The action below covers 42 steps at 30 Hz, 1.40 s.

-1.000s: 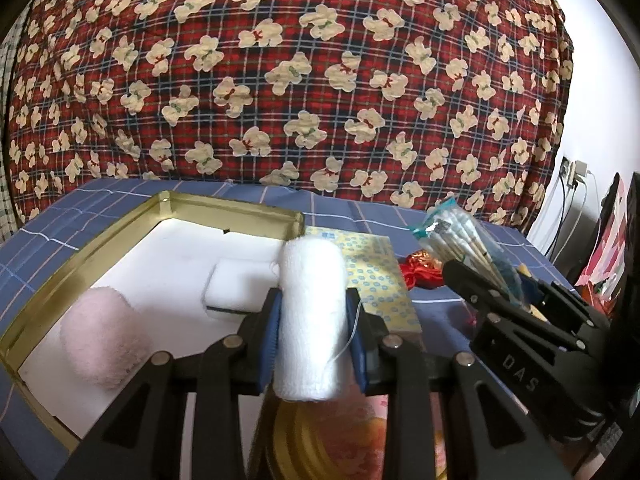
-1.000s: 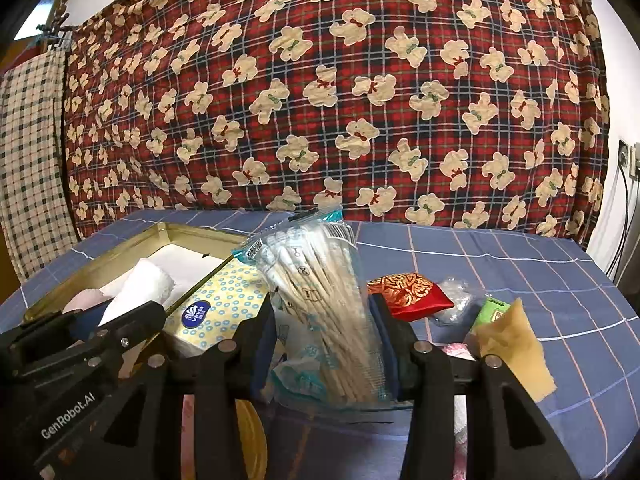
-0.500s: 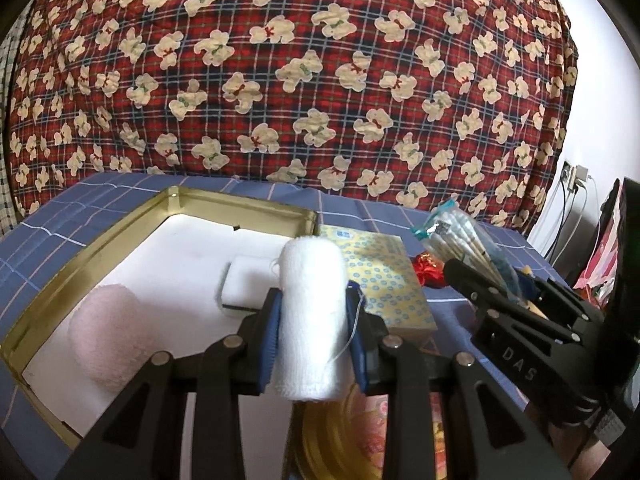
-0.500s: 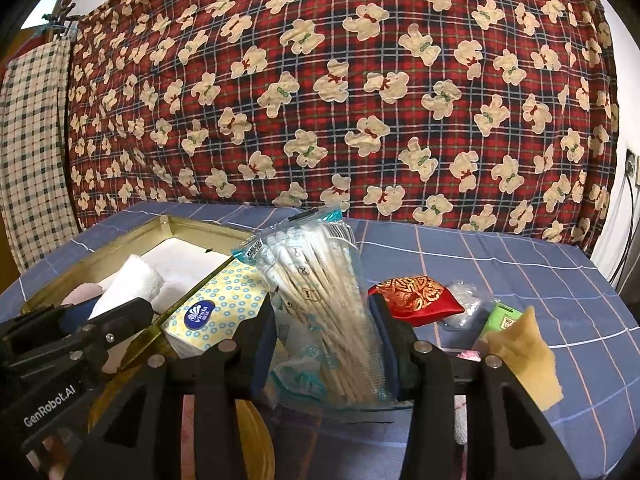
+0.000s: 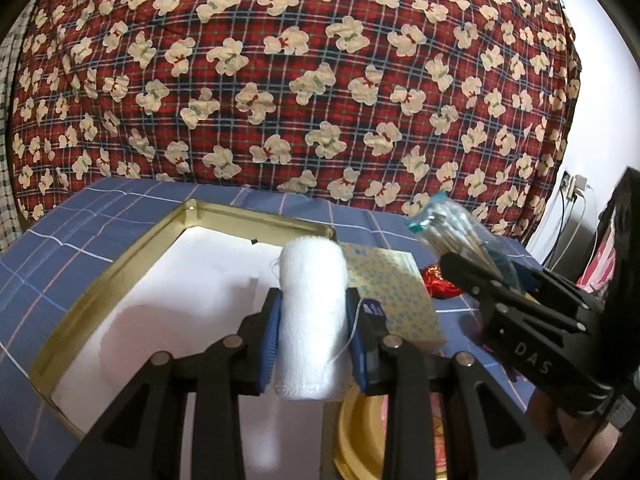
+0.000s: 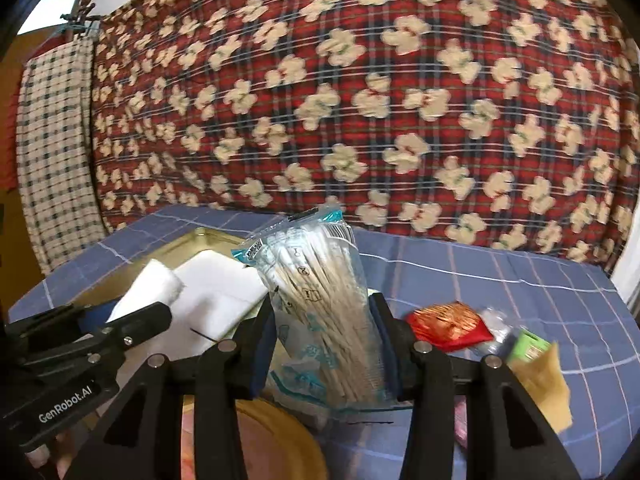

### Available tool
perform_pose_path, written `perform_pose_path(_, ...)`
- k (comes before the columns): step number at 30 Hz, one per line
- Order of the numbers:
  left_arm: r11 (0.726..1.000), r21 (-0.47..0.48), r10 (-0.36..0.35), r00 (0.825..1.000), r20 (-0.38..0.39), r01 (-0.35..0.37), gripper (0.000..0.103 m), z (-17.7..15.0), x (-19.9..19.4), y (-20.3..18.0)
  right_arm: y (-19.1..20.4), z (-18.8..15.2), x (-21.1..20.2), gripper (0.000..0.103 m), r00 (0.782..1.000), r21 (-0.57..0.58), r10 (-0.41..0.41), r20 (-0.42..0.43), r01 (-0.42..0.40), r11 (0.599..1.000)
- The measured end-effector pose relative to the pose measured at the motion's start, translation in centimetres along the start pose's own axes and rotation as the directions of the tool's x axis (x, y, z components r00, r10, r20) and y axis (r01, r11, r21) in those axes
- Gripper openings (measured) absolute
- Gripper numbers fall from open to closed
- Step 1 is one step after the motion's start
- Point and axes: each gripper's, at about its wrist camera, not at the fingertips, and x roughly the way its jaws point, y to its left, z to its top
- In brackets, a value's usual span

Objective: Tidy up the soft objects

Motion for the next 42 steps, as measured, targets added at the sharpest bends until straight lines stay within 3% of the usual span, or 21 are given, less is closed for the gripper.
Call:
perform_pose_path(5, 1.000, -0.010, -0.005, 1.000, -0.026, 0.005, 0.029, 1.6, -0.3, 1.8, 1.7, 2.1, 1.2, 0.047, 0.997, -0.019, 0.068, -0.045, -0.069, 0.997)
perform_pose_path(11, 0.997, -0.026, 0.065, 0.996, -0.055, -0.067, 0.029, 3.2, 0.1, 4.8, 4.4, 3.9, 3.1, 0.048, 0.982, -0.045, 0.137, -0.129, -0.144, 0.989)
perform_pose_path(20, 0.991, 0.000, 0.134, 0.984, -0.115, -0.135, 0.029, 4.8, 1.4, 7.9, 8.3, 4.4, 5.9, 0.048, 0.957, -0.115, 0.172, -0.233, -0.203, 0.973)
perform_pose_path(26, 0.990, -0.016, 0.137, 0.979, -0.151, -0.141, 0.031, 5.3, 2.6, 9.4, 9.3, 4.0, 7.1, 0.051, 0.947, -0.114, 0.184, -0.265, -0.220, 0.969)
perform_pose_path(27, 0.990, -0.017, 0.136, 0.978, -0.157, -0.141, 0.033, 5.4, 2.8, 9.5, 9.3, 4.0, 7.2, 0.054, 0.944, -0.109, 0.189, -0.270, -0.225, 0.968)
perform_pose_path(29, 0.988, -0.015, 0.150, 0.976, -0.158, -0.155, 0.054, 5.4, 2.8, 9.7, 9.3, 4.0, 7.3, 0.068, 0.945, -0.103, 0.188, -0.267, -0.222, 0.970)
perform_pose_path(30, 0.987, -0.018, 0.157, 0.976, -0.153, -0.162, 0.061, 5.4, 2.7, 9.7, 9.1, 4.0, 7.1, 0.069, 0.947, -0.096, 0.190, -0.258, -0.221, 0.971)
perform_pose_path(31, 0.986, -0.019, 0.162, 0.975, -0.151, -0.167, 0.076, 5.4, 2.5, 9.8, 8.9, 4.0, 6.8, 0.069, 0.947, -0.085, 0.201, -0.250, -0.228, 0.970)
perform_pose_path(32, 0.983, -0.024, 0.175, 0.974, -0.144, -0.180, 0.082, 5.4, 2.3, 9.9, 8.5, 3.9, 6.4, 0.069, 0.948, -0.074, 0.206, -0.241, -0.230, 0.970)
perform_pose_path(36, 0.980, -0.048, 0.188, 0.978, -0.090, -0.193, 0.082, 5.4, 0.8, 10.1, 7.1, 3.5, 4.5, 0.069, 0.963, -0.053, 0.188, -0.191, -0.201, 0.978)
perform_pose_path(42, 0.987, -0.030, 0.155, 0.987, -0.028, -0.156, 0.094, 5.0, -1.3, 7.4, 3.2, 1.4, 1.1, 0.069, 0.984, -0.041, 0.108, -0.141, -0.115, 0.993)
